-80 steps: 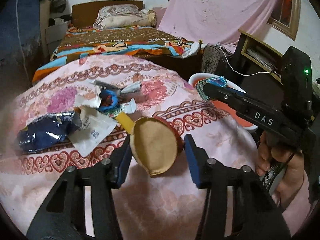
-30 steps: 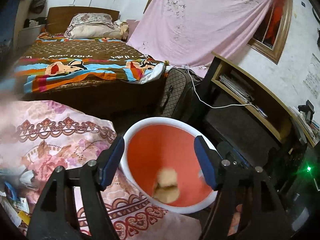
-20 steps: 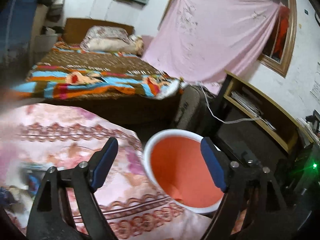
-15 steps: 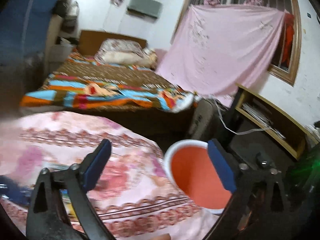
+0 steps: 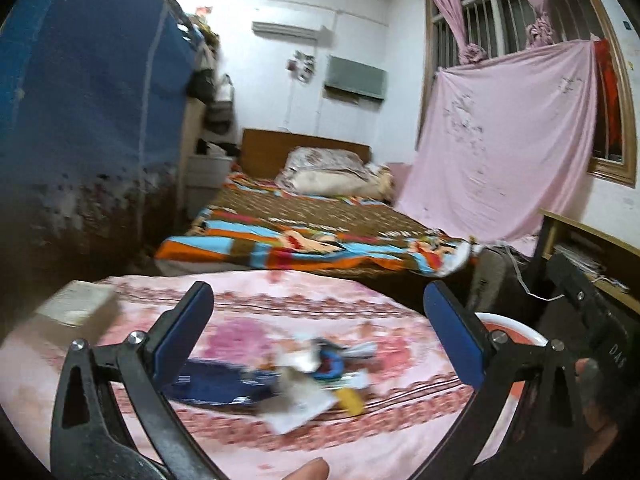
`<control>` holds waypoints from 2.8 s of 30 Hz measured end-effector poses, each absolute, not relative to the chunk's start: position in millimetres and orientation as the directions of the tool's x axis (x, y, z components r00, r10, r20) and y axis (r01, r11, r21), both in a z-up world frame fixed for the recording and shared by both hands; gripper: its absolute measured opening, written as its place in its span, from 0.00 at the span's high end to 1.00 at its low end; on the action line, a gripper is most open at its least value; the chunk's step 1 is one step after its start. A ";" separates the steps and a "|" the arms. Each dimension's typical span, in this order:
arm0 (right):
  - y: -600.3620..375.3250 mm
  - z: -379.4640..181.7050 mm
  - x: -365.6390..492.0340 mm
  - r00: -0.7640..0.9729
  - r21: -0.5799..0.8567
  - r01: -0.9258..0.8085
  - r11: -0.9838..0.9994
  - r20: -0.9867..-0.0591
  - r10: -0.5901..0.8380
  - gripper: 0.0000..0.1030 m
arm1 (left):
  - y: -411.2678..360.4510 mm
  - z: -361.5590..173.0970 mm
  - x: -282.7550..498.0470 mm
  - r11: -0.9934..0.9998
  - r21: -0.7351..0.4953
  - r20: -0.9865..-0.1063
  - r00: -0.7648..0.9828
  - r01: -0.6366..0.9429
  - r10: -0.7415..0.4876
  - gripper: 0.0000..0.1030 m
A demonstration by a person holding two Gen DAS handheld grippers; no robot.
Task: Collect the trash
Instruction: 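Open the left tool over the basin while the right tool releases the tube, then grasp the blue wrapper with the left tool while the right tool grasps the yellow cap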
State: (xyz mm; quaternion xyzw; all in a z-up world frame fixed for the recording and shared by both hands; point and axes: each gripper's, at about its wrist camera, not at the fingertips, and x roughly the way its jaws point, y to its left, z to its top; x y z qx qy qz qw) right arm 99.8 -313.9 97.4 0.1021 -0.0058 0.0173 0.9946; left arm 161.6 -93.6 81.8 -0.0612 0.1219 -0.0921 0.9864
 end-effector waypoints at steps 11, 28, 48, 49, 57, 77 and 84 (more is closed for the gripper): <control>-256.2 96.0 109.7 0.985 0.134 -0.168 0.977 -0.010 0.171 0.00 | -40.4 73.5 139.2 0.995 -0.087 -0.206 0.976 0.046 -0.063 0.11; -226.7 78.3 131.2 0.942 0.077 -0.252 0.965 -0.208 0.263 0.01 | -4.2 42.3 144.9 0.998 -0.060 -0.350 0.936 0.019 -0.039 0.12; -208.3 29.9 181.9 0.720 0.158 -0.336 0.928 -0.593 0.361 0.65 | 27.8 7.6 212.5 0.964 -0.264 -0.618 0.763 0.025 -0.189 0.58; -206.7 29.0 182.8 0.715 0.157 -0.339 0.928 -0.598 0.362 0.66 | 28.1 6.6 215.4 0.964 -0.265 -0.626 0.756 0.022 -0.190 0.62; -202.5 21.9 190.6 0.673 0.173 -0.350 0.921 -0.637 0.376 0.70 | 29.1 0.5 224.2 0.963 -0.268 -0.660 0.728 0.001 -0.184 0.79; -200.4 16.6 193.1 0.653 0.181 -0.361 0.915 -0.652 0.386 0.87 | 16.1 1.8 216.7 0.970 -0.241 -0.663 0.726 0.019 -0.179 0.85; -203.8 20.7 189.1 0.676 0.189 -0.357 0.915 -0.623 0.392 0.87 | 10.6 5.3 211.2 0.973 -0.229 -0.644 0.744 0.035 -0.178 1.00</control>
